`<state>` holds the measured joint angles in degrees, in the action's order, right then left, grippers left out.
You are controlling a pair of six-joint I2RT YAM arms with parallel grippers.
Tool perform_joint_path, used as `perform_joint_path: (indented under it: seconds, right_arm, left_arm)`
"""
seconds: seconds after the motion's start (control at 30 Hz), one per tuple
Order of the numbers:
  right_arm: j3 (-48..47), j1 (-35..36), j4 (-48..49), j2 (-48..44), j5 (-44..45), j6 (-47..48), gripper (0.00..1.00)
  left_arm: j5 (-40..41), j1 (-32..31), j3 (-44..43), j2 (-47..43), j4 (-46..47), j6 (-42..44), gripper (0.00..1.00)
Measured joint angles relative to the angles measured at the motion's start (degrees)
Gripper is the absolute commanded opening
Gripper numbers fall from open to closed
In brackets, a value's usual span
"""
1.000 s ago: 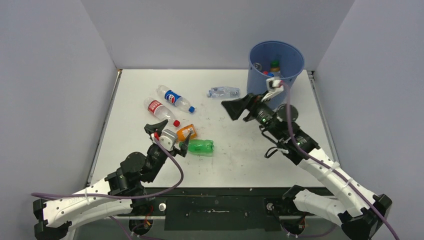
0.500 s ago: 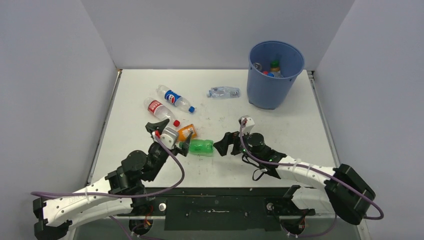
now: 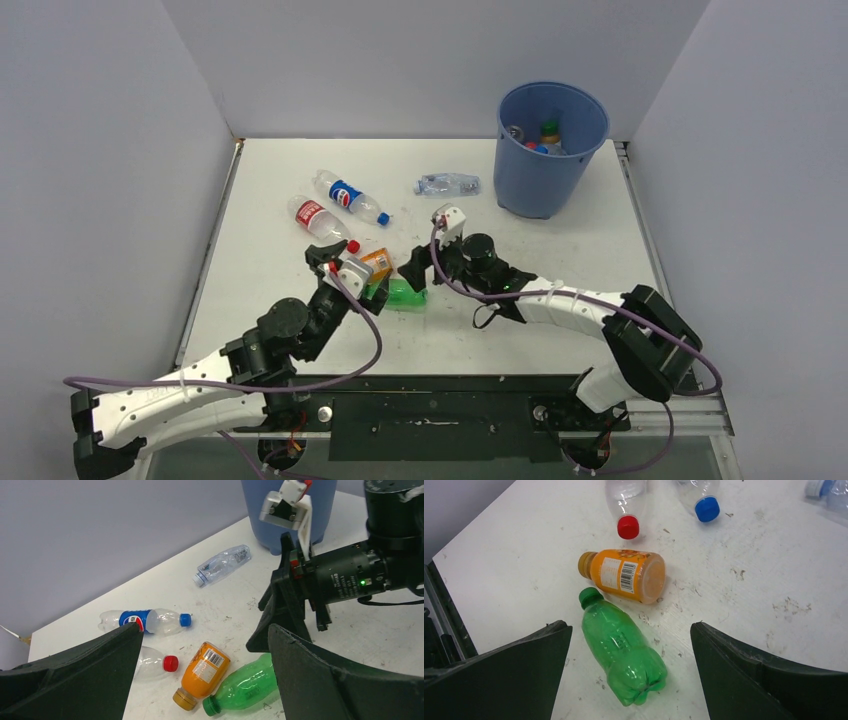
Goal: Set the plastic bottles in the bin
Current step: Pick up the plastic bottle at the center of the board.
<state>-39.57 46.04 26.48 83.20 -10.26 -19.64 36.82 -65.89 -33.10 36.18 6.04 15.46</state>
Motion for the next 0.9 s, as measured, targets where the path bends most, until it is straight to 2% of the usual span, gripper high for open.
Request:
perform_joint_path:
  seconds: [0.3,0.5,0.67,0.9]
  right_arm:
    - [-14.8,3.7,-13.0,11.7,-3.3,10.7,0.96]
    - [-18.5,7.5,-21.3,17.7,-2.2,15.5,0.96]
    - [-20.0,9.0,-25.0,18.8,1.0,17.8,1.0]
    - [-20.4,9.5,-26.3,18.8,4.1,19.1,0.89]
  left_arm:
    - [1.3,0.0,1.9,-4.6,2.3,0.2,0.96]
    - [1.8,0.0,1.9,-4.9,3.4,0.3,0.96]
    - [1.7,0.0,1.9,-4.8,3.4,0.3,0.96]
    - [1.8,0.0,2.1,-4.7,3.4,0.3,0.96]
